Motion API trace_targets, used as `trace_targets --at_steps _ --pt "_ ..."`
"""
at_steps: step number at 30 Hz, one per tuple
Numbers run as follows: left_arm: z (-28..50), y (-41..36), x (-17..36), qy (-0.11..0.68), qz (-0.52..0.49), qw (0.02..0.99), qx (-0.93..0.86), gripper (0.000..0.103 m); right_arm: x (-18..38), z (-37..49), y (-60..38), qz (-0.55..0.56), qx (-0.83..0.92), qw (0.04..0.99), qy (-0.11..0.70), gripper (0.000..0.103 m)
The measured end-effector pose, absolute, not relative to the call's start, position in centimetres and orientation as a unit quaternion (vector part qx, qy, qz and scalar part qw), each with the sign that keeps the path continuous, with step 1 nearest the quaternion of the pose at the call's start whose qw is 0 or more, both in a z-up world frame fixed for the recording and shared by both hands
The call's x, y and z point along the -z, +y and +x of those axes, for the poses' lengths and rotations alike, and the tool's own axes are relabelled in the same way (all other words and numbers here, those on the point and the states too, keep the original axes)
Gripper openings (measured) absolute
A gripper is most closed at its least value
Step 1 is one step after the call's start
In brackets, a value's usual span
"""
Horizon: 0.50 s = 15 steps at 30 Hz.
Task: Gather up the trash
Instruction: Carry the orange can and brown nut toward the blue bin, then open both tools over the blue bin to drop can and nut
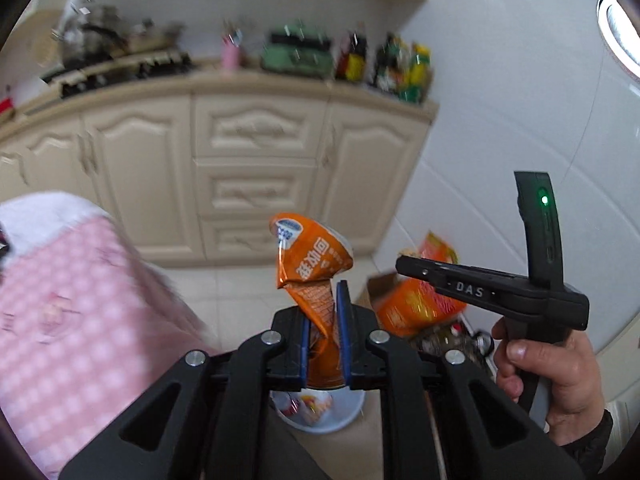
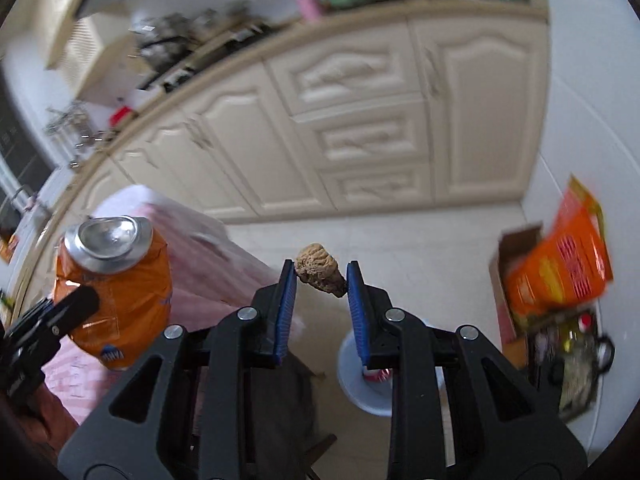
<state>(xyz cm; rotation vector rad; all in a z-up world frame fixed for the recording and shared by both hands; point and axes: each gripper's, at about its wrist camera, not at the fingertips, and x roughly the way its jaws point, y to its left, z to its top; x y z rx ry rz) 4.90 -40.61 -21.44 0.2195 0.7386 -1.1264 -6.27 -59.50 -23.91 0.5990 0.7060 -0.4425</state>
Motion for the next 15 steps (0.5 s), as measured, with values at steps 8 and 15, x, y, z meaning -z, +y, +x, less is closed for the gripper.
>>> trace_targets --at_steps 8,15 --pt "5.0 -46.9 30.5 0.423 0.146 0.728 0.519 0.011 31.5 -6.3 -62.6 0.345 0.211 0.830 0.385 0.026" --pt "6.3 -50.9 35.8 0.477 0.174 0.702 0.499 0.033 37.3 -5.5 -64.4 0.387 0.210 0.790 0.427 0.047"
